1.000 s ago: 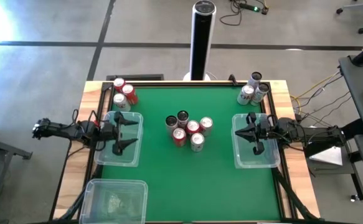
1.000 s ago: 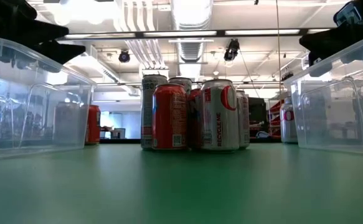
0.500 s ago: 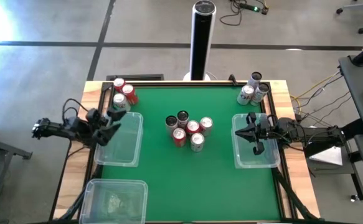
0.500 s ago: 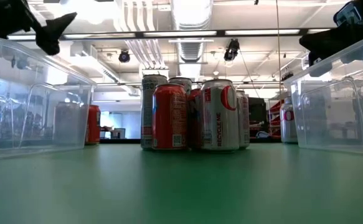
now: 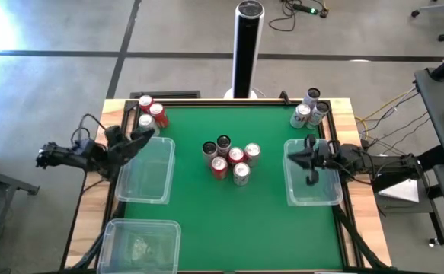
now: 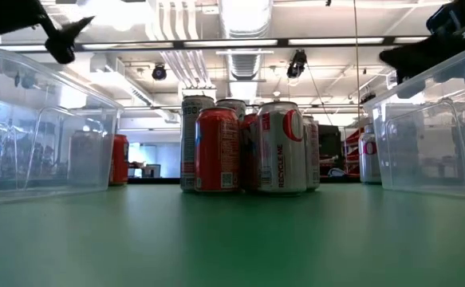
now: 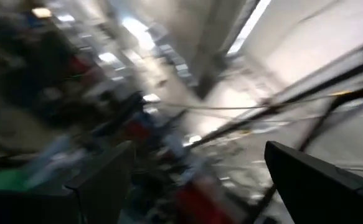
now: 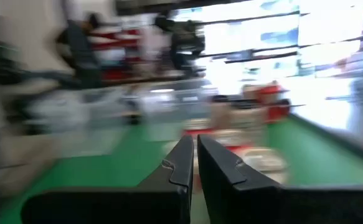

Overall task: Sort soda cans
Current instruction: Move the top left transparent bin to the top left of the table

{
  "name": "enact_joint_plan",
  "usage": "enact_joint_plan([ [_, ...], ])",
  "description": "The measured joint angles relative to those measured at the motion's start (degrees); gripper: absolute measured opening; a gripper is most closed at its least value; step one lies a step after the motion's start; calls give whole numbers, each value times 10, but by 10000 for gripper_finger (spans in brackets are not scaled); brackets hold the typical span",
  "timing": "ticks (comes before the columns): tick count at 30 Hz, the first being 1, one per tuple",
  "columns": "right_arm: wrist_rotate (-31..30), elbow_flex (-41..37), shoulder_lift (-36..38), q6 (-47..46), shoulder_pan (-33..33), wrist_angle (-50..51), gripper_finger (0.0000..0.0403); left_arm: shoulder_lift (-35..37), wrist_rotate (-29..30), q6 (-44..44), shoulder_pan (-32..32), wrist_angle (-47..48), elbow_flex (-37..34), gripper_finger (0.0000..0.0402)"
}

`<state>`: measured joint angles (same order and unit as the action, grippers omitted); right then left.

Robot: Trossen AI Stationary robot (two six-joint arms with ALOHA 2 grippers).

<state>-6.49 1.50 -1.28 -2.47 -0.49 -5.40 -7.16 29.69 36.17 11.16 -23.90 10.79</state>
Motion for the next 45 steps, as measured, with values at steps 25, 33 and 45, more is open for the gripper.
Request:
enact_joint_plan([
  [25,-168,0,-3,-375,0,-162,18,-647,-1,509,0,993,618,343],
  [33,-167,0,-9,-401,0,-206,18,-722,-117,564,1,1044,645,343],
  [45,-74,172,-146,-345,4,-138,50,-719,-151,580,0,946,531,336],
])
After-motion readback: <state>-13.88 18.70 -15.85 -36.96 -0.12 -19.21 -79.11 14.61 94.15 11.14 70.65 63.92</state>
